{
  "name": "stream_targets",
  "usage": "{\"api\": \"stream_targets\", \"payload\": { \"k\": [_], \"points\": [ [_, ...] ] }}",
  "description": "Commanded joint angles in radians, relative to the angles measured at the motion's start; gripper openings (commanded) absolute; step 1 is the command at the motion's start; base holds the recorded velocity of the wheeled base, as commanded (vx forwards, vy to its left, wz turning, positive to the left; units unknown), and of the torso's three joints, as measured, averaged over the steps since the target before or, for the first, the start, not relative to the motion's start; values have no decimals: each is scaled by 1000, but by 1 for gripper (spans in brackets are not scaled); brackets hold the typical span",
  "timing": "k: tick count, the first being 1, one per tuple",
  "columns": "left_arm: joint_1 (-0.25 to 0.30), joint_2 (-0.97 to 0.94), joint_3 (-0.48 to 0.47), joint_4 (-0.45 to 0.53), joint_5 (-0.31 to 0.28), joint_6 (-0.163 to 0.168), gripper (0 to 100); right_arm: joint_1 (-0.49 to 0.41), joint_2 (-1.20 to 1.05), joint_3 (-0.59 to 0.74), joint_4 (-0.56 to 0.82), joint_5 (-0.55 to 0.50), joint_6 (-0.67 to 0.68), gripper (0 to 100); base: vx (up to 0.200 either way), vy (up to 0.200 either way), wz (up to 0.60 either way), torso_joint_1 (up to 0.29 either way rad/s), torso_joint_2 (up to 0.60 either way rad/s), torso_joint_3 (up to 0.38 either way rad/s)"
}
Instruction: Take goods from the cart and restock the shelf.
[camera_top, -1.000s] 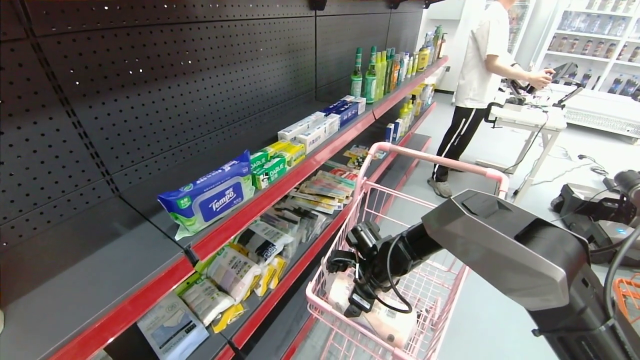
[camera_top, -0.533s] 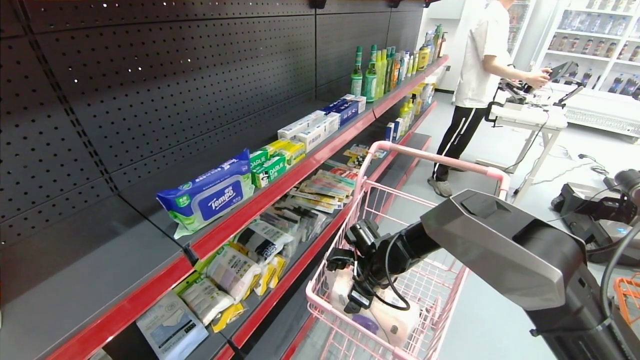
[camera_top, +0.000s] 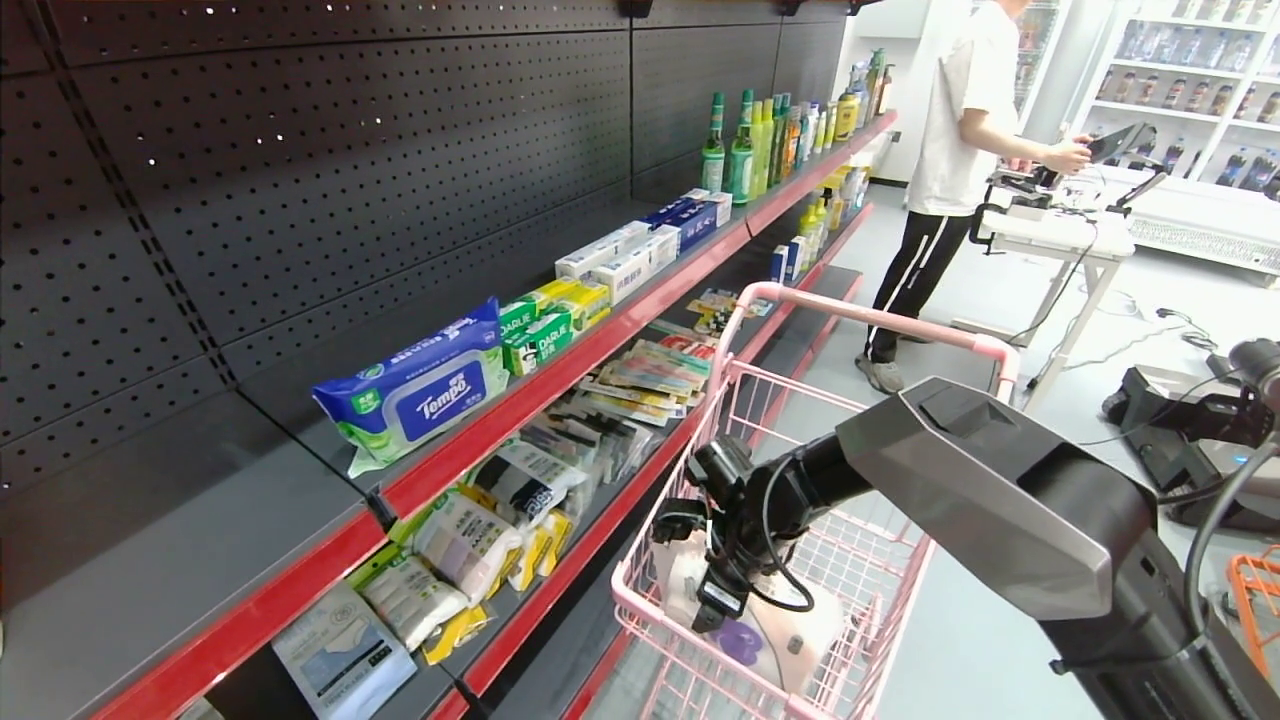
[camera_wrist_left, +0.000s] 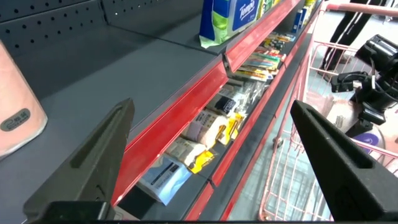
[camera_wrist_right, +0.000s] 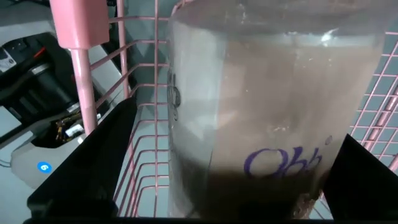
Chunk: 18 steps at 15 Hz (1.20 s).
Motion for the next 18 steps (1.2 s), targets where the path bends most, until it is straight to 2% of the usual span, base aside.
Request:
{"api": "stream_targets", "payload": {
  "k": [1,4,13,14,18],
  "points": [
    [0,1,0,1,0,0,100,3,3,-2,0,1,-1,100,0,0,0,-76,168,115],
    [-1,0,2,1,0,0,100,3,3,0,0,3,-1,100,0,0,0,-116,287,157],
    [0,0,0,1,0,0,100,-1,3,3,-1,-13,-37,100,0,0,0,-4,7,5],
    [0,1,0,1,0,0,100,-1,3,1,-1,-11,-37,0,0,0,0,0,0,0],
    [0,1,0,1,0,0,100,-1,3,1,0,-13,-23,0,0,0,0,0,0,0]
  ]
}}
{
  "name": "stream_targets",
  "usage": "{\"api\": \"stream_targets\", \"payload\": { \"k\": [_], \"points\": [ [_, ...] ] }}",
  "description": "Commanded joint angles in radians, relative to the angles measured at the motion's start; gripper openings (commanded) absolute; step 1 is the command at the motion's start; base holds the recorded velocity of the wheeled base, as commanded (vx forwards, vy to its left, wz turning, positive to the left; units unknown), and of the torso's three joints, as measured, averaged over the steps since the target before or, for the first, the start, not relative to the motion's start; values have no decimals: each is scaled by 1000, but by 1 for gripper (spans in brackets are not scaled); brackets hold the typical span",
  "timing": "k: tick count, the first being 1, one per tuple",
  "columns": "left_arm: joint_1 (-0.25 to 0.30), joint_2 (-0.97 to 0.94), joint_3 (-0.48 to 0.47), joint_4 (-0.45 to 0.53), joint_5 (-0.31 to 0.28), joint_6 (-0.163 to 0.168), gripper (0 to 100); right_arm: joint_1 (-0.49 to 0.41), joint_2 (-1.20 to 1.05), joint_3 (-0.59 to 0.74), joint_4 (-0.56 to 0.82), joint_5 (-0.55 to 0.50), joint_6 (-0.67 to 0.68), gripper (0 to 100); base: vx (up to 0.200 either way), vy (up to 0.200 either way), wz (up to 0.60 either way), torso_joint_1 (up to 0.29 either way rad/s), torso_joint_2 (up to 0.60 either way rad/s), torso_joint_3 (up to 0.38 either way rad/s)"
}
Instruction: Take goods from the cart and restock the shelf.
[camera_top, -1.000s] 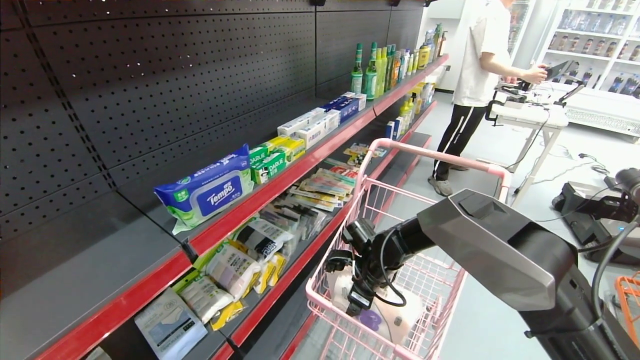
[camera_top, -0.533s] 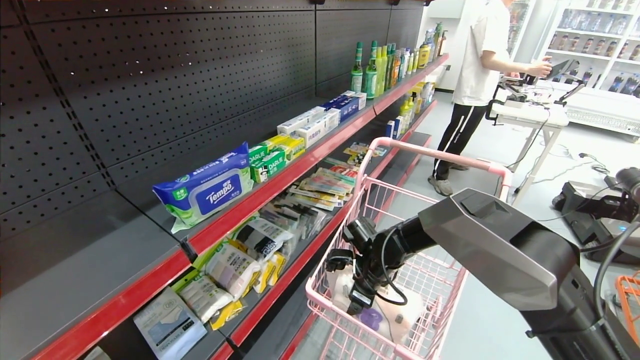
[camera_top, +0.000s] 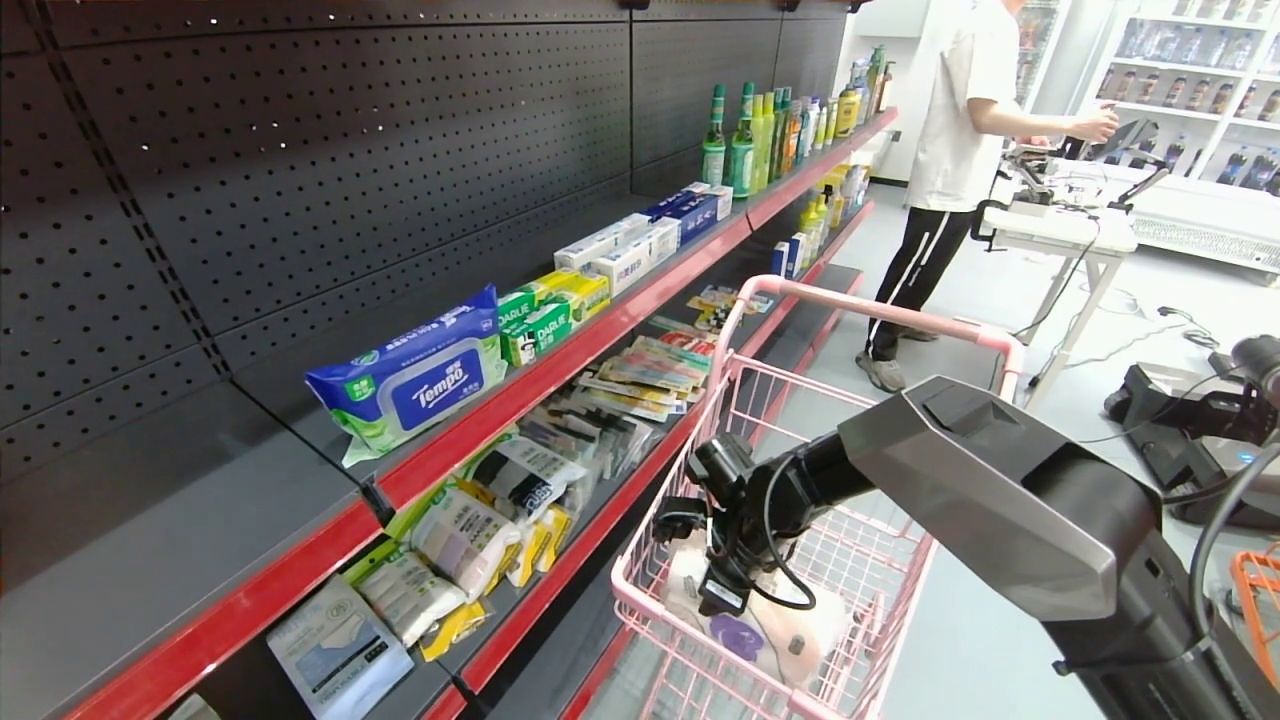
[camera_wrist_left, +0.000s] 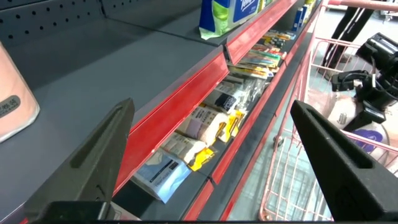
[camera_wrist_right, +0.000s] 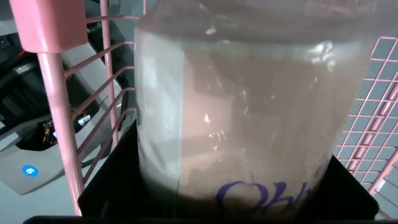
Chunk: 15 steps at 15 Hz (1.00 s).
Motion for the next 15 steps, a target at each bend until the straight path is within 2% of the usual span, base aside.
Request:
{"api": "stream_targets", "payload": {
  "k": [1,3,12,15],
  "points": [
    [0,1,0,0,0,0,100,0,3,3,1,1,7,0,0,0,0,0,0,0],
    [0,1,2,0,0,0,100,-20,-20,15,1,1,35,0,0,0,0,0,0,0],
    [0,1,0,0,0,0,100,-173,-425,44,3,-11,148,0,0,0,0,0,0,0],
    [0,1,0,0,0,0,100,-173,-615,95,3,-13,271,0,0,0,0,0,0,0]
  ]
}}
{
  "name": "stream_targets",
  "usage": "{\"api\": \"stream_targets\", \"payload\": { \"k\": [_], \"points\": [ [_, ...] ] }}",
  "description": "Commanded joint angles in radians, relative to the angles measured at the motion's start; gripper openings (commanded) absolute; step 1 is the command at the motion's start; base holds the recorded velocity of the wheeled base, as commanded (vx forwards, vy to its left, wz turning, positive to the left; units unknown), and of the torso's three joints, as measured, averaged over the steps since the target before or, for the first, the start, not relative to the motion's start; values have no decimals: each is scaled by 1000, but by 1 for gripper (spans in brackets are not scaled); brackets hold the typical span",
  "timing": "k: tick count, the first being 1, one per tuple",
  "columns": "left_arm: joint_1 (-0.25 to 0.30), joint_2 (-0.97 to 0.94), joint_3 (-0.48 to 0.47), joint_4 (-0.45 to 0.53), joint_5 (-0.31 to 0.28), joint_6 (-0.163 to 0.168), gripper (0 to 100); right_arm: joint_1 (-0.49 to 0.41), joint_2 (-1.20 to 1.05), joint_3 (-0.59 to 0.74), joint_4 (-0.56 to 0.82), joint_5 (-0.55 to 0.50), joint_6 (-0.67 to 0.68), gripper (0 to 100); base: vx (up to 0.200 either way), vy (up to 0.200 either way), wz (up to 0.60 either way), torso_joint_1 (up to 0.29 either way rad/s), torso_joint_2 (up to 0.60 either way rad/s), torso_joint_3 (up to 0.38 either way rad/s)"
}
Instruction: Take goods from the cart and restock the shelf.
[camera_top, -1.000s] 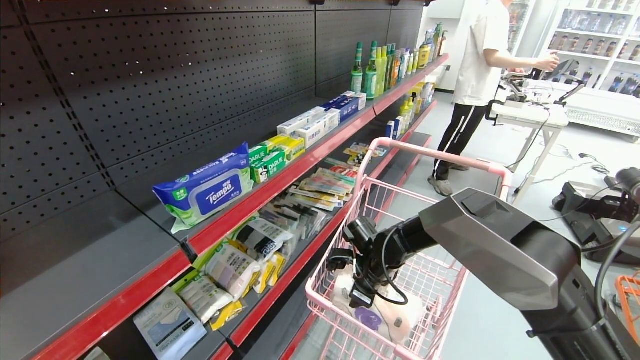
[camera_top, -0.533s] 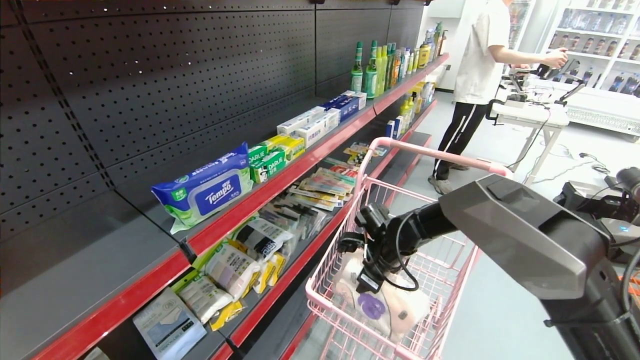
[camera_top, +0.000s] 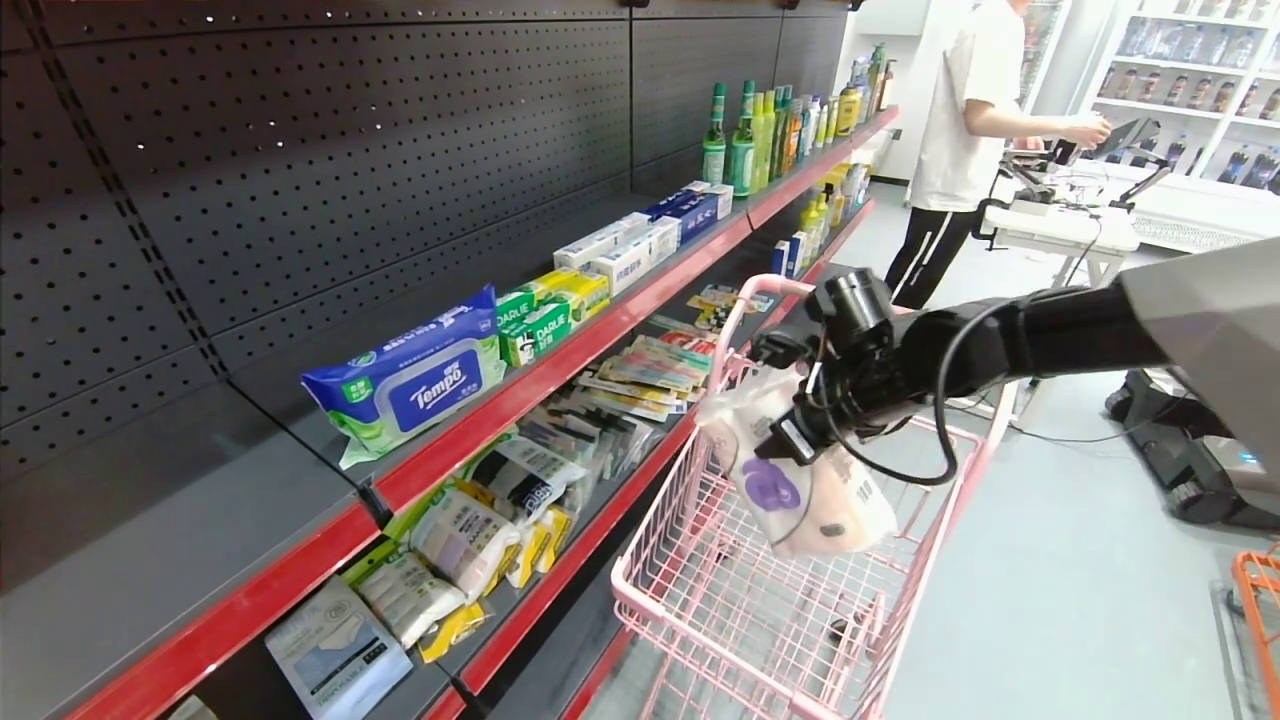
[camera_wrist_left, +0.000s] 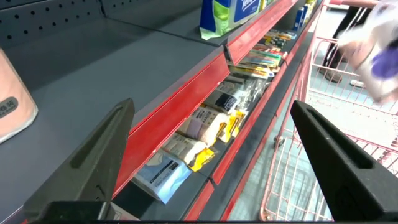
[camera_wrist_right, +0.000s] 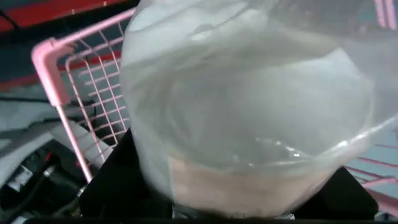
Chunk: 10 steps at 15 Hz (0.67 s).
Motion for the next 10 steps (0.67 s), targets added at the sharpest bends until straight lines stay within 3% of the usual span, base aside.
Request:
{"api": "stream_targets", "payload": {
  "k": [1,7,10],
  "points": [
    [0,0,0,0,0,0,100,1,-233,52,-2,-7,97,0,0,0,0,0,0,0],
    [0,1,0,0,0,0,100,143,-691,323,-19,-207,191,0,0,0,0,0,0,0],
    [-1,1,0,0,0,0,100,145,-951,475,-17,-257,163,0,0,0,0,0,0,0]
  ]
}}
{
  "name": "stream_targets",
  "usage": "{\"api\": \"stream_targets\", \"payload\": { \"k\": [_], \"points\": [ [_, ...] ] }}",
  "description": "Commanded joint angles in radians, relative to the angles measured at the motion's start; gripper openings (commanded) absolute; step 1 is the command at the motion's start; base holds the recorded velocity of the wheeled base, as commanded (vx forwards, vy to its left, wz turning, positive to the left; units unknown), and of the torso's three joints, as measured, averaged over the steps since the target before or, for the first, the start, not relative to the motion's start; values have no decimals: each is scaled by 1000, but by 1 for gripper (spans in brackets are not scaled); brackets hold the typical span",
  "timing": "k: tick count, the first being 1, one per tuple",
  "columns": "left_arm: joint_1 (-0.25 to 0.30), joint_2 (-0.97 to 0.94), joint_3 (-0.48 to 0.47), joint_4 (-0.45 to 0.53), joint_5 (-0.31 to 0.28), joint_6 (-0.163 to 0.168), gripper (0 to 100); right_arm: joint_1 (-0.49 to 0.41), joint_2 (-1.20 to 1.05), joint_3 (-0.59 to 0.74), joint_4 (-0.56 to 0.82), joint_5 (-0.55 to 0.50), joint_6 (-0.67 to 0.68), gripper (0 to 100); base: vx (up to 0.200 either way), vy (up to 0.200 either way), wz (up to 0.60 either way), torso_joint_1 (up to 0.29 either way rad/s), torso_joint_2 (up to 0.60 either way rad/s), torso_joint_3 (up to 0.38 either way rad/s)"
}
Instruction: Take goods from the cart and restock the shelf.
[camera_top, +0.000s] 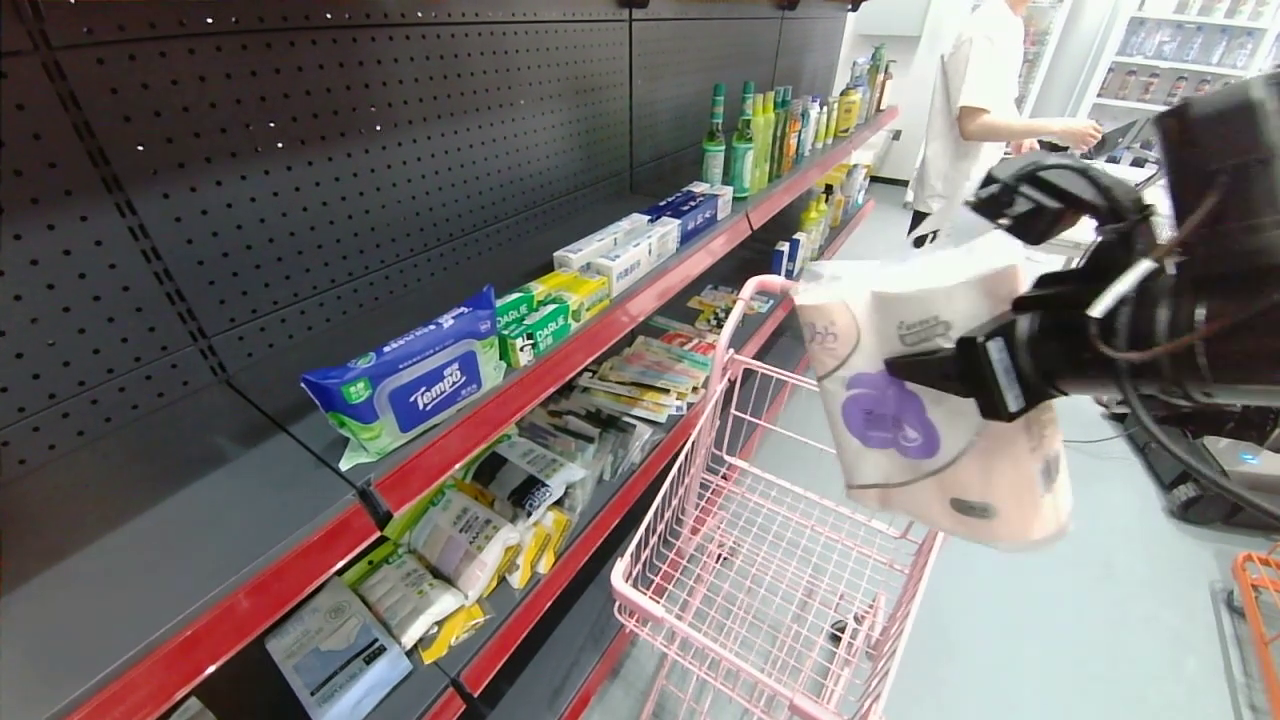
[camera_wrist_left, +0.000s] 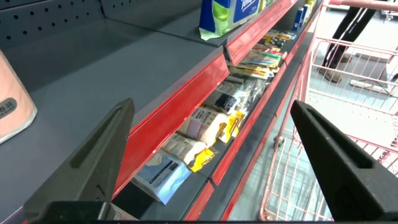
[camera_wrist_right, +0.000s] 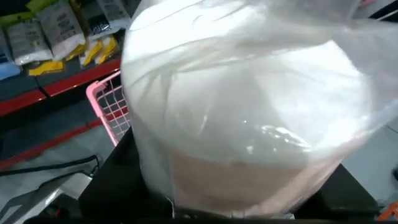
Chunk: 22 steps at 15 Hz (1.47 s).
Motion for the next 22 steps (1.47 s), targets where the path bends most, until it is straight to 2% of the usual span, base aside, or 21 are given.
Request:
{"api": "stream_targets", "payload": {
  "k": [1,5,10,19,22],
  "points": [
    [1,1,0,0,0,0,100,18,-345,175,-2,-58,-21,0,0,0,0,0,0,0],
    [-1,1,0,0,0,0,100,19,-607,339,-5,-59,19,0,0,0,0,0,0,0],
    [1,1,0,0,0,0,100,-56,-972,521,7,-67,16,0,0,0,0,0,0,0],
    [-1,1,0,0,0,0,100,-67,-1009,541,52,-61,19,0,0,0,0,0,0,0],
    [1,1,0,0,0,2,100,-67,-1018,563,50,-61,19,0,0,0,0,144,-328,-183]
  ]
}}
